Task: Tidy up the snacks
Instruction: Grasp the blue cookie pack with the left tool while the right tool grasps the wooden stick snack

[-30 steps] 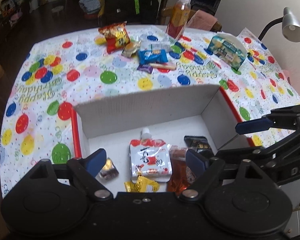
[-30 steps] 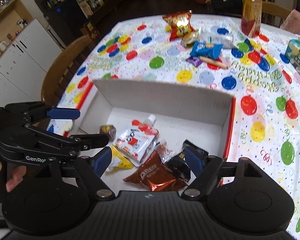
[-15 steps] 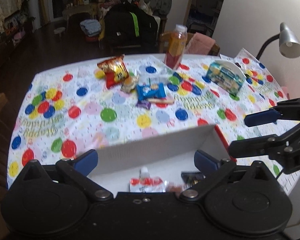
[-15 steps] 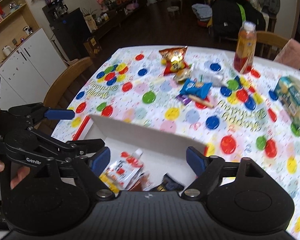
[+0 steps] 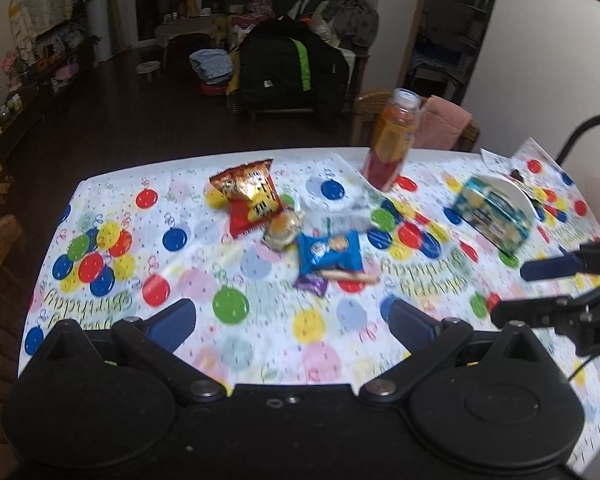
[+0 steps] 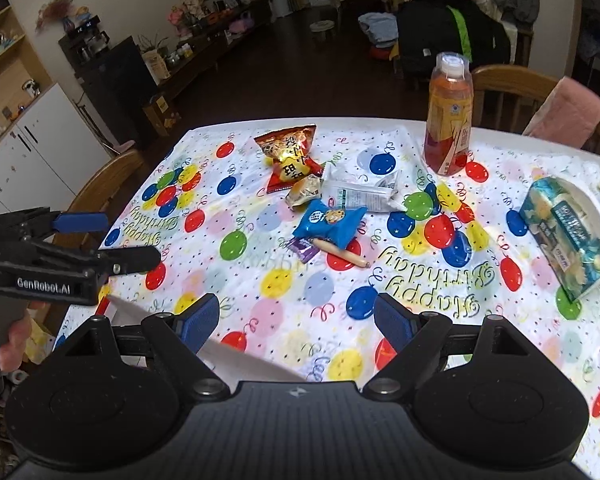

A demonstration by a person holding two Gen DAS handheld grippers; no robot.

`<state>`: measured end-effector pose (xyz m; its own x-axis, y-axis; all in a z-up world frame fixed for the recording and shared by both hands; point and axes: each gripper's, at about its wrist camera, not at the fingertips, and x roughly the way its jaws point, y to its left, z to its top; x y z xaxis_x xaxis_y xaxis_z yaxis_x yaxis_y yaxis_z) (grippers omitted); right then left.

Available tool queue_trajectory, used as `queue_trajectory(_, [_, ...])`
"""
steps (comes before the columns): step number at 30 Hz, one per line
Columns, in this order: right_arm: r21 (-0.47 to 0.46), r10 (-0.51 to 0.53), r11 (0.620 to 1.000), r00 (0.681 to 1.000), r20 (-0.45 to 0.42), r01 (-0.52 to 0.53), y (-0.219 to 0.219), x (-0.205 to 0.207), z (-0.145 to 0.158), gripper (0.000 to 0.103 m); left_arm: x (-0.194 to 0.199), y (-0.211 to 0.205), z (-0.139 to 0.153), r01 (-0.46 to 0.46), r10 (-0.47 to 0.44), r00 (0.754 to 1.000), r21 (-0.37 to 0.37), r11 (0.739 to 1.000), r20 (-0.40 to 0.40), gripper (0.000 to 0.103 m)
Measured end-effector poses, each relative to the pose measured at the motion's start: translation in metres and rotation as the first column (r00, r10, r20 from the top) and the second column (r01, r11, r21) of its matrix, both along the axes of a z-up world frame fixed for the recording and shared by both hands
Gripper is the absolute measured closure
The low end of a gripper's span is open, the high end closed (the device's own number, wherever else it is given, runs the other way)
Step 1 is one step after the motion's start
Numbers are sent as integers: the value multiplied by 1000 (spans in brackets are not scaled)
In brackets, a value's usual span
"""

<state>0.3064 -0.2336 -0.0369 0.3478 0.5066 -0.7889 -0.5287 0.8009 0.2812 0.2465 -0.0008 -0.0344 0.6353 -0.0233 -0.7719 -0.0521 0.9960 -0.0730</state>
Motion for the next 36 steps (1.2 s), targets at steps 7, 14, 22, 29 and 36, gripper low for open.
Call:
queue_trajectory(7, [-22, 59, 998, 998, 1, -59, 4, 36, -26, 18, 51, -11, -13, -13, 14, 999, 31, 999, -32, 1])
queue_trajectory(14, [-43, 111, 993, 994, -23, -112, 15, 65, -59, 18, 103, -26, -40, -6, 9, 995, 33, 999, -104, 1])
queue_trajectory(22, [-101, 149, 983, 988, -46, -153, 25, 90, -101, 18, 156, -43, -79, 38, -32, 979, 25, 999, -202, 2])
queue_trajectory(29, [-136, 202, 969, 979, -34, -205, 36, 102, -127, 18, 185, -43, -114, 12, -25, 962, -48, 999, -271, 2])
queue_trajectory(36, [-142, 236, 961, 971, -24, -237, 51, 118, -147, 18, 205, -44, -139, 12, -21, 948, -33, 999, -318, 5])
